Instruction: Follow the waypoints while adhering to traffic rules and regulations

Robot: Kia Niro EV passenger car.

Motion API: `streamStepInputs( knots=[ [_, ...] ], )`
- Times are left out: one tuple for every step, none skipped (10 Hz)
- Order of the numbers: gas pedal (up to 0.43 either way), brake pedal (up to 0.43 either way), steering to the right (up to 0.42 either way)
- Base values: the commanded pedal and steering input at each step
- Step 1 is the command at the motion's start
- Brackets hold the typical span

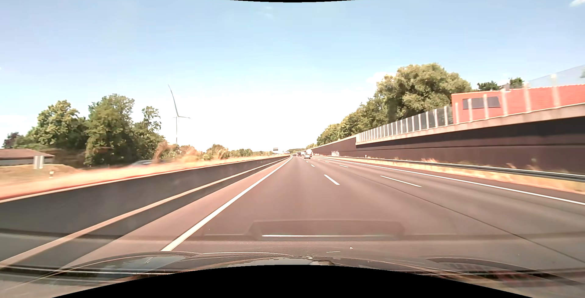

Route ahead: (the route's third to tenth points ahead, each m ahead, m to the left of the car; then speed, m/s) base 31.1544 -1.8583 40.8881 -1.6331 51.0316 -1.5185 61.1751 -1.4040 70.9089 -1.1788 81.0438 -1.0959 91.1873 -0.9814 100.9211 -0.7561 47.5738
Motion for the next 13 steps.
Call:
streamStepInputs(
  knots=[
    [0.720, 0.000, -0.006],
    [0.720, 0.000, -0.006],
    [0.720, 0.000, -0.007],
    [0.720, 0.000, -0.007],
    [0.720, 0.000, -0.007],
    [0.720, 0.000, -0.007],
    [0.720, 0.000, -0.007],
    [0.720, 0.000, -0.007],
    [0.720, 0.000, -0.007],
    [0.720, 0.000, -0.007],
    [0.720, 0.000, -0.007],
    [0.720, 0.000, -0.007],
    [0.720, 0.000, -0.007]
  ],
)
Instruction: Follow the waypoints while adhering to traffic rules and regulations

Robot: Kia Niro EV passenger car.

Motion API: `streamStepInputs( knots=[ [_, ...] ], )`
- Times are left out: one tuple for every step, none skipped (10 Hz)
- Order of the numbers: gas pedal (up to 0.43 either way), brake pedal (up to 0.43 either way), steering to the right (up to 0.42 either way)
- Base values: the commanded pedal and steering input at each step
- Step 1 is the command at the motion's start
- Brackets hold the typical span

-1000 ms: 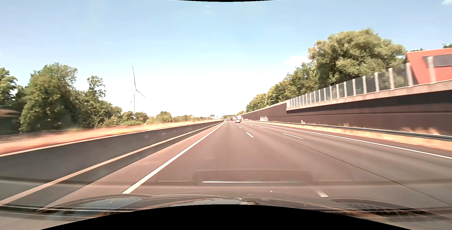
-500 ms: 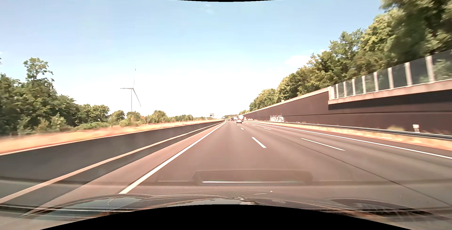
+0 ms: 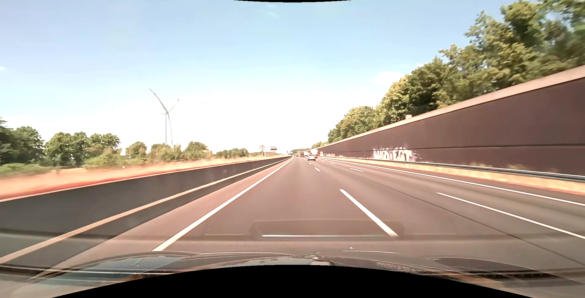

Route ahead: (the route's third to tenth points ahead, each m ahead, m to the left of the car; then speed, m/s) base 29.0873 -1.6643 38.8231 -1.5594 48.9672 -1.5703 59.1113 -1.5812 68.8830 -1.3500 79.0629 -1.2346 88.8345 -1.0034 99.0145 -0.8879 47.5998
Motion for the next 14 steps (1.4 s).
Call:
streamStepInputs(
  knots=[
    [0.720, 0.000, -0.007],
    [0.720, 0.000, -0.006],
    [0.720, 0.000, -0.005],
    [0.720, 0.000, -0.005],
    [0.720, 0.000, -0.005],
    [0.720, 0.000, -0.004],
    [0.720, 0.000, -0.003],
    [0.720, 0.000, -0.003],
    [0.720, 0.000, -0.003],
    [0.720, 0.000, -0.003],
    [0.720, 0.000, -0.003],
    [0.720, 0.000, -0.004],
    [0.720, 0.000, -0.003],
    [0.720, 0.000, -0.004]
  ],
)
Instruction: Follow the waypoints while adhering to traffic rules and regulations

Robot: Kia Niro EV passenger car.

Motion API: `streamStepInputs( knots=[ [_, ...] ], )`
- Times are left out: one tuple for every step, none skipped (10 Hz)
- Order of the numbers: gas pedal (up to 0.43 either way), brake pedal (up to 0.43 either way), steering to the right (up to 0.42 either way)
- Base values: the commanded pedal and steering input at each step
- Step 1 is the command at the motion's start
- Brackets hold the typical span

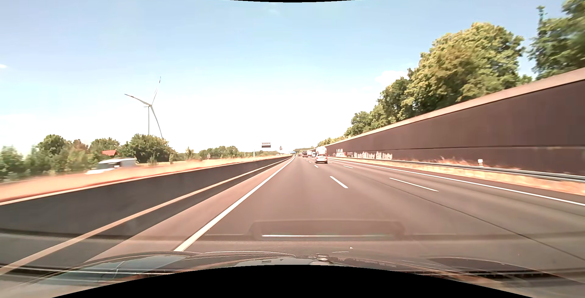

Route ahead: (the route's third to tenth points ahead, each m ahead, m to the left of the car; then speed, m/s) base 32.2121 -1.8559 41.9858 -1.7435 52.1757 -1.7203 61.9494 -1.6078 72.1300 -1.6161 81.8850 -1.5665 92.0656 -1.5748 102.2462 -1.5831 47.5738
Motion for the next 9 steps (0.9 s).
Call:
streamStepInputs(
  knots=[
    [0.720, 0.000, -0.004],
    [0.720, 0.000, -0.002],
    [0.720, 0.000, -0.002],
    [0.720, 0.000, -0.003],
    [0.720, 0.000, -0.003],
    [0.720, 0.000, -0.003],
    [0.720, 0.000, -0.003],
    [0.720, 0.000, -0.003],
    [0.720, 0.000, -0.003]
  ],
)
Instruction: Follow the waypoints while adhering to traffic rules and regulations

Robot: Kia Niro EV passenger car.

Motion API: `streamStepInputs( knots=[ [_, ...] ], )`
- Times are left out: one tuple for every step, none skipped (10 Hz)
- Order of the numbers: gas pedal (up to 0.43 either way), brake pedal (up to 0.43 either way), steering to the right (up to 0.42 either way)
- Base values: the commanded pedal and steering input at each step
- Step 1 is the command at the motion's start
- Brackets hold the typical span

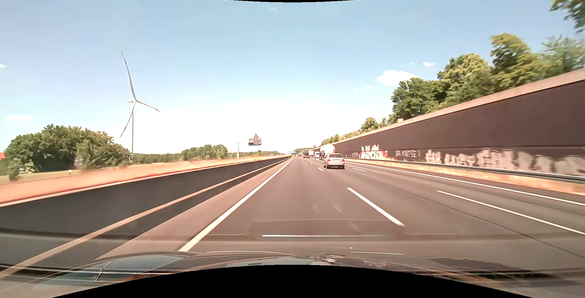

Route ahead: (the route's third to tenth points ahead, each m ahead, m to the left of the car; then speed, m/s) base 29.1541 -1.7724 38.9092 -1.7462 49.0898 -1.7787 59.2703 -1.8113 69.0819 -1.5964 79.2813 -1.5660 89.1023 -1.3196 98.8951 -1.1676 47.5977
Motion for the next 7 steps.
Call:
streamStepInputs(
  knots=[
    [0.720, 0.000, -0.003],
    [0.720, 0.000, -0.003],
    [0.720, 0.000, -0.003],
    [0.720, 0.000, -0.003],
    [0.720, 0.000, -0.003],
    [0.720, 0.000, -0.004],
    [0.720, 0.000, -0.003]
  ],
)
